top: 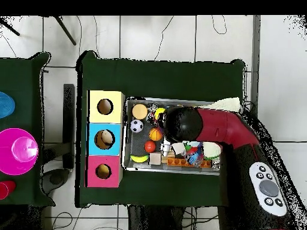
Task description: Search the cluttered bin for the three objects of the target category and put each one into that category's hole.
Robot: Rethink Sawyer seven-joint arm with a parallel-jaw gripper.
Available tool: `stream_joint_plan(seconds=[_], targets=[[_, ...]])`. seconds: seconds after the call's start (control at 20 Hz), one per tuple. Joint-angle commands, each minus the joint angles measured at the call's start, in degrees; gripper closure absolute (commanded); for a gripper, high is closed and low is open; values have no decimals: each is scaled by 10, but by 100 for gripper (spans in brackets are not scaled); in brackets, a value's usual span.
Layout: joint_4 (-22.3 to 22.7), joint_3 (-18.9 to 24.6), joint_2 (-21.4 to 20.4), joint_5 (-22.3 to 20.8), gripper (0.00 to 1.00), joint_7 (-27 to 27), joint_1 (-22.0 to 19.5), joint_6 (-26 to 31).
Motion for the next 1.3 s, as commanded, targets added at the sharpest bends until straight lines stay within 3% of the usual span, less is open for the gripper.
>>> stream_joint_plan(seconds=[0.05, 0.65, 1.3], targets=[[-47, 70, 20, -42, 100, -167, -23, 101], [-114, 108, 44, -63, 100, -200, -52, 169], [-170, 135, 71, -99, 100, -226, -75, 205]])
